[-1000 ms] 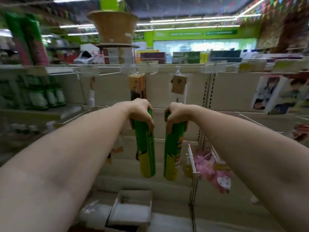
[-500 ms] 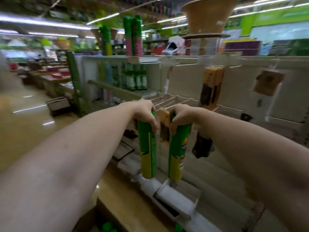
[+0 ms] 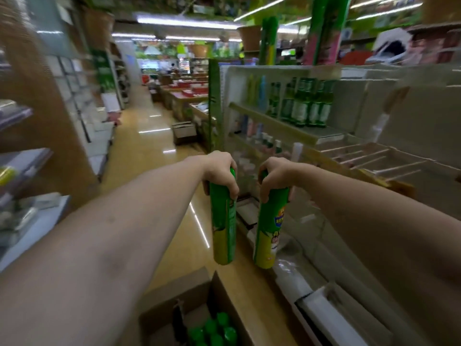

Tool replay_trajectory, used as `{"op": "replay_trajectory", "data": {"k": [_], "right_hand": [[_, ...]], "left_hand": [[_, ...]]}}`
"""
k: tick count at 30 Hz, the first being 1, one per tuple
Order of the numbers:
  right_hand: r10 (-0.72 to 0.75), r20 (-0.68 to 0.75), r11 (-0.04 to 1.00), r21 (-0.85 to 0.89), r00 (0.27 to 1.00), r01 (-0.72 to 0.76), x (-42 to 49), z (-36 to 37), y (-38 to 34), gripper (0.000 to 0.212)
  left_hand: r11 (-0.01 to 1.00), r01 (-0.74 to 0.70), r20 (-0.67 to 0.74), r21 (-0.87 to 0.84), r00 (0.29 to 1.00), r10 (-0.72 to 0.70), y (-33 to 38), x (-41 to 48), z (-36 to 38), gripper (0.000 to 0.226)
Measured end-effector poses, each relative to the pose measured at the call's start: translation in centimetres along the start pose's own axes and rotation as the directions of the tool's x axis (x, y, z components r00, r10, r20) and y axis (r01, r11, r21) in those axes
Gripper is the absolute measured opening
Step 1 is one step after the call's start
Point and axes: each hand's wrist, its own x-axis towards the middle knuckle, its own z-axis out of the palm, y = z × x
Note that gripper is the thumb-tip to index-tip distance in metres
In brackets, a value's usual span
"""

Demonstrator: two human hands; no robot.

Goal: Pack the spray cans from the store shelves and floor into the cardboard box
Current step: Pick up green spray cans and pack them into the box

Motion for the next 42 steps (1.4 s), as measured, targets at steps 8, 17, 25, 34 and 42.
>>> {"op": "replay_trajectory", "data": {"k": [8, 17, 25, 34, 42], "right_hand": [[-0.082, 0.123, 0.997, 0.010, 0.989, 0.082, 9.5, 7.1, -4.3, 0.046], [-0.095, 0.323, 0.995, 0.018, 0.942, 0.094, 18.0, 21.5, -2.1, 0.059], [-0.196, 0.490, 0.977, 0.019, 0.850, 0.214, 20.4, 36.0, 2.3, 0.062], [-0.235, 0.459, 0.972, 0.107, 0.857, 0.209, 19.3, 49.2, 8.4, 0.061], [-0.331, 0.424, 0.943, 0.128, 0.843, 0.306, 19.1, 56.8, 9.0, 0.051]], "left_hand": [[0.984, 0.146, 0.025, -0.103, 0.989, -0.144, -10.6, 4.7, 3.6, 0.047], [0.928, 0.337, 0.122, -0.157, 0.940, -0.320, -18.7, 8.8, 16.4, 0.047], [0.828, 0.521, 0.303, -0.207, 0.839, -0.452, -22.4, 9.4, 30.9, 0.050], [0.732, 0.623, 0.290, -0.274, 0.780, -0.555, -24.9, 8.1, 44.7, 0.066], [0.703, 0.617, 0.205, -0.354, 0.784, -0.586, -25.3, 7.7, 54.9, 0.052]]}}
